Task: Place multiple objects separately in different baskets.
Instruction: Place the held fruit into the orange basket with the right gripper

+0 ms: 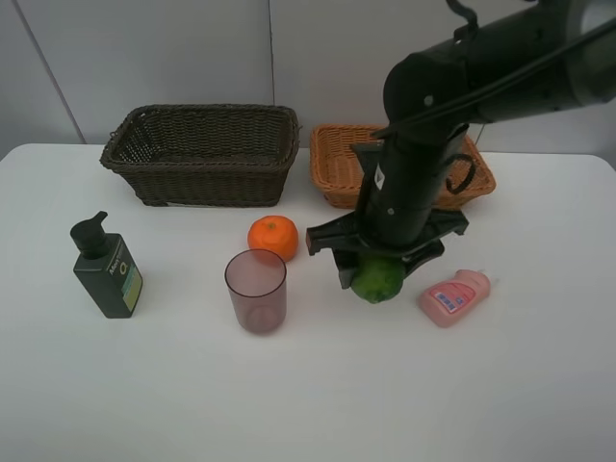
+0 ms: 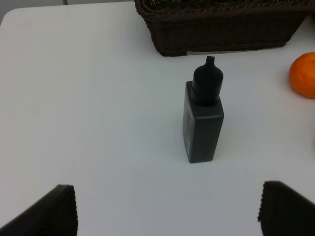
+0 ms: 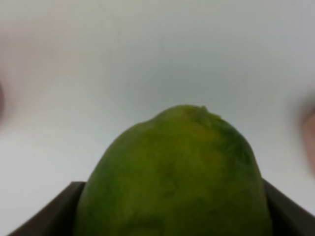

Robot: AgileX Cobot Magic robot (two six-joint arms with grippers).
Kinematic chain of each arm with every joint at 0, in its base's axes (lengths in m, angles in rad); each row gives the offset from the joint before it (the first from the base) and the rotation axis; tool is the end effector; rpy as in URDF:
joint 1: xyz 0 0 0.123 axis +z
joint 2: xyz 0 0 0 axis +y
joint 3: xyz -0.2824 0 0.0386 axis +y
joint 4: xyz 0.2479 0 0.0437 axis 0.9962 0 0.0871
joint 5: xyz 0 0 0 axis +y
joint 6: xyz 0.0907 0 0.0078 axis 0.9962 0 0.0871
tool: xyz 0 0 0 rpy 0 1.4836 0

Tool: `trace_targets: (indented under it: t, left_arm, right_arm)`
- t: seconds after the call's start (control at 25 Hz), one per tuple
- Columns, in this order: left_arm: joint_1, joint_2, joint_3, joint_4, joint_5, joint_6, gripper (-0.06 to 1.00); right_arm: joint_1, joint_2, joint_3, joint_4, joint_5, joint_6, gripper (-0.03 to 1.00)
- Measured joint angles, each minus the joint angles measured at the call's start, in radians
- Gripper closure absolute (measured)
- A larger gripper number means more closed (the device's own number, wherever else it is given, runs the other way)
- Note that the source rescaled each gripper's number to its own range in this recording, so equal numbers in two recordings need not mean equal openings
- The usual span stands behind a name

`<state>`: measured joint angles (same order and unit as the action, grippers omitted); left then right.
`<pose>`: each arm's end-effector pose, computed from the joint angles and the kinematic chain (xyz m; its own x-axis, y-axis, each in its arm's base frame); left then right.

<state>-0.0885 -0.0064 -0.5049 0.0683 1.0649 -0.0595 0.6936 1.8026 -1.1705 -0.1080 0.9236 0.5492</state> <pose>-0.0062 0.0060 0.2783 -0.4478 0.0133 -0.8940 0.0233 0.9997 0.0032 0.2646 0.2098 0.1876 -0.9700 -0.2037 -0.1327 -0.2019 0.9790 -0.0269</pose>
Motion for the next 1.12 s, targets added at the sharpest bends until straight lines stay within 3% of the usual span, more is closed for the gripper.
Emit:
trace_targets:
  t: [0.28,0.56,0.88,1.12]
  left_arm:
    - [0.0,0.0,0.0,0.0,0.0,0.0,-0.02]
    - [0.0,0.0,0.0,0.0,0.0,0.0,-0.02]
    - [0.0,0.0,0.0,0.0,0.0,0.0,-0.02]
    - [0.0,0.0,0.0,0.0,0.0,0.0,-0.02]
  right_arm:
    - [-0.141,0.035,-0.226,-0.001,0.063,-0.189,0.74]
    - [-0.277,0.143,-0.422,-0.042,0.065,-0.341,0.74]
    - [-0.429,0.225,-0.457,-0.12,-0.057,-0.359,0.74]
    - [-0.479,0.283,-0.457,-0.132,-0.166,-0.359,0.74]
